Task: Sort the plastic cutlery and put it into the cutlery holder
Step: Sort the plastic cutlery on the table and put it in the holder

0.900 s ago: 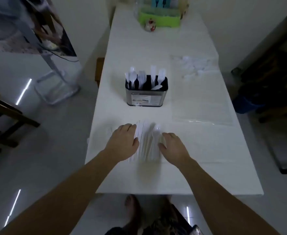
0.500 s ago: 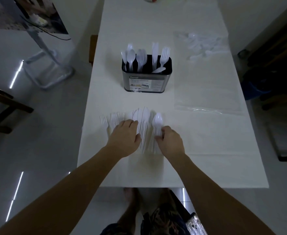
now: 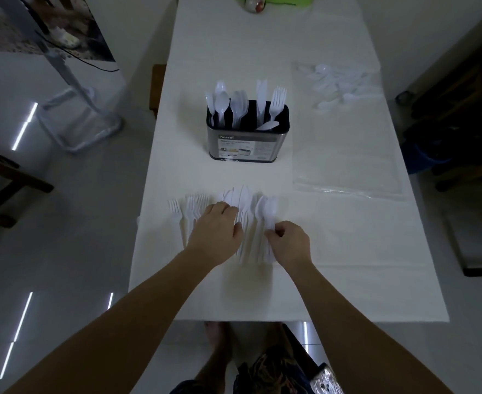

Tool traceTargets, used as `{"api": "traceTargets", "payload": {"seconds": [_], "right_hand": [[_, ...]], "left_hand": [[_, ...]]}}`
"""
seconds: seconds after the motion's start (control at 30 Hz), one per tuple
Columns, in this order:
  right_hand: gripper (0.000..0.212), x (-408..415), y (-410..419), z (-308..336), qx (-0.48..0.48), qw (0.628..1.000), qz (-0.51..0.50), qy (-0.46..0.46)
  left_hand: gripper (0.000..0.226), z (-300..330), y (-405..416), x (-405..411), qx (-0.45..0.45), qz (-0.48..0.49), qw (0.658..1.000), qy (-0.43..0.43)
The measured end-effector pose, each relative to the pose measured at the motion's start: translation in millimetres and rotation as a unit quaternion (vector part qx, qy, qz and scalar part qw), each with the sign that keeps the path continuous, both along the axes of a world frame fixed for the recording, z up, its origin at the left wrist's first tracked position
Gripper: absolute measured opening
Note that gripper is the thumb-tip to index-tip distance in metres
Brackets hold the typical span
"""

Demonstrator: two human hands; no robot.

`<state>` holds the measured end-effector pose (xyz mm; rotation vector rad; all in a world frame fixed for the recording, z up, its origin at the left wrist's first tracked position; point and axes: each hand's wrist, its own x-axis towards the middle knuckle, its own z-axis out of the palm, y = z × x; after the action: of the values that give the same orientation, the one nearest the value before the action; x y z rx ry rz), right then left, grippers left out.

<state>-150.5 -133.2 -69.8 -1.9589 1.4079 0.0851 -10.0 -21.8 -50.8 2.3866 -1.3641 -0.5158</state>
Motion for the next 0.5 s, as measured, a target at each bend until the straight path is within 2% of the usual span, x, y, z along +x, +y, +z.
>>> {"api": "traceTargets", "payload": {"seconds": [0.1,0.23,0.4,0.5], "right_hand": [[0.035,-0.7,-0.4,2.4,-0.016,1.000,0.000,0.005],[0.043,1.1,2.8,9.9,-0.040,0.999,-0.009,-0.019],[0.039,15.9,19.3,18.9,-0.046,0.994,0.040,-0.094],[0.031,25.7,31.9,21.9,-0.037,0.987,0.088,-0.125]], "left_hand": [[0.034,1.5,-5.5,-1.7,-0.020,0.029,0.999,0.029],[0.025,7.0,-16.3,-4.3,-0.039,0.123,0.979,0.156],[0.056,10.3,-31.8,-4.5,-0.001,0.215,0.922,0.323],[0.049,9.8,-33.0,-3.0,-0.009,0.236,0.909,0.342]]}}
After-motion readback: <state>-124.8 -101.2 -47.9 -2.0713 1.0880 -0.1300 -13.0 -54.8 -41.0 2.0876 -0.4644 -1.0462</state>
